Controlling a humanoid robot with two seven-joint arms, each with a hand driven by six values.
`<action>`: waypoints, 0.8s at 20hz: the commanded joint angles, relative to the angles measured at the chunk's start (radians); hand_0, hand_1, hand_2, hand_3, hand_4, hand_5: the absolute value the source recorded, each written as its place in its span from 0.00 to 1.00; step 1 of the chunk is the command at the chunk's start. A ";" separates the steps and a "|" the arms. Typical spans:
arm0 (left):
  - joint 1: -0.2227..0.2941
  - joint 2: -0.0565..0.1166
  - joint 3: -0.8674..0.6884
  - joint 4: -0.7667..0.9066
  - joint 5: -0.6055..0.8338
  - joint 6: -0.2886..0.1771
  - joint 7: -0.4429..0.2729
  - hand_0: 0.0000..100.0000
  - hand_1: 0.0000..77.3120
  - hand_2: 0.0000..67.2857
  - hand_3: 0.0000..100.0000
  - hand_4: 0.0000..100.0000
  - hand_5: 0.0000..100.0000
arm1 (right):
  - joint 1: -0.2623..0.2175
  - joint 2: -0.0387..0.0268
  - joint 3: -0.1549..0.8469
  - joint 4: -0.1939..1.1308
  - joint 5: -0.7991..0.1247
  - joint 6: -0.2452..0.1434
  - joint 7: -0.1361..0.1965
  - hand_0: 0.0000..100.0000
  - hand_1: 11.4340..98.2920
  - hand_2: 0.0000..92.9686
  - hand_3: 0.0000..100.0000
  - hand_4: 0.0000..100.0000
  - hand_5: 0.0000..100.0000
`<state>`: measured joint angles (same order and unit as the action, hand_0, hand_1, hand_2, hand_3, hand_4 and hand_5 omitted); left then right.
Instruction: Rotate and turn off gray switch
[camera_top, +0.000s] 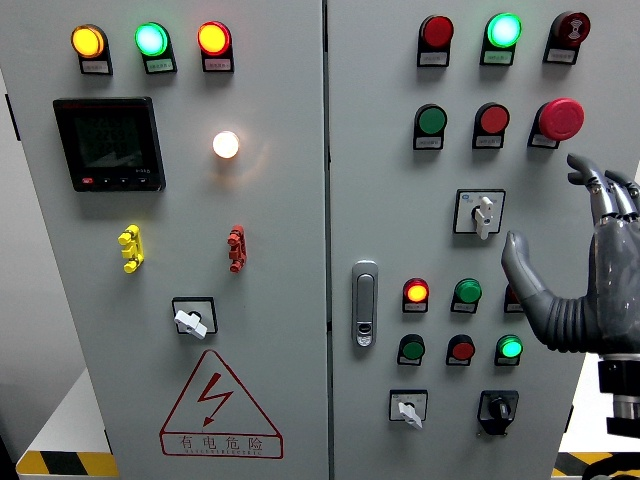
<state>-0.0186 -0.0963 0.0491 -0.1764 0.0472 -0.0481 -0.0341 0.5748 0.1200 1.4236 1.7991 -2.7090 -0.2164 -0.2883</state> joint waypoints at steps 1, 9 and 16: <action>0.000 0.000 0.000 0.000 0.000 0.001 0.000 0.00 0.00 0.15 0.21 0.12 0.13 | -0.003 -0.0004 0.000 0.009 0.000 0.000 0.004 0.03 0.39 0.13 0.23 0.12 0.35; 0.000 0.000 0.000 0.000 0.000 0.001 -0.001 0.00 0.00 0.15 0.21 0.12 0.13 | -0.038 0.0012 0.003 0.034 -0.028 0.003 0.054 0.00 0.42 0.07 0.15 0.06 0.23; 0.000 0.000 0.000 0.000 0.000 0.001 0.000 0.00 0.00 0.15 0.21 0.12 0.13 | -0.041 0.0011 0.021 0.068 -0.029 0.002 0.069 0.00 0.42 0.07 0.15 0.05 0.23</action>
<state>-0.0184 -0.0958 0.0491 -0.1764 0.0476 -0.0475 -0.0344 0.5354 0.1198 1.4357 1.8517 -2.7380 -0.2151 -0.2242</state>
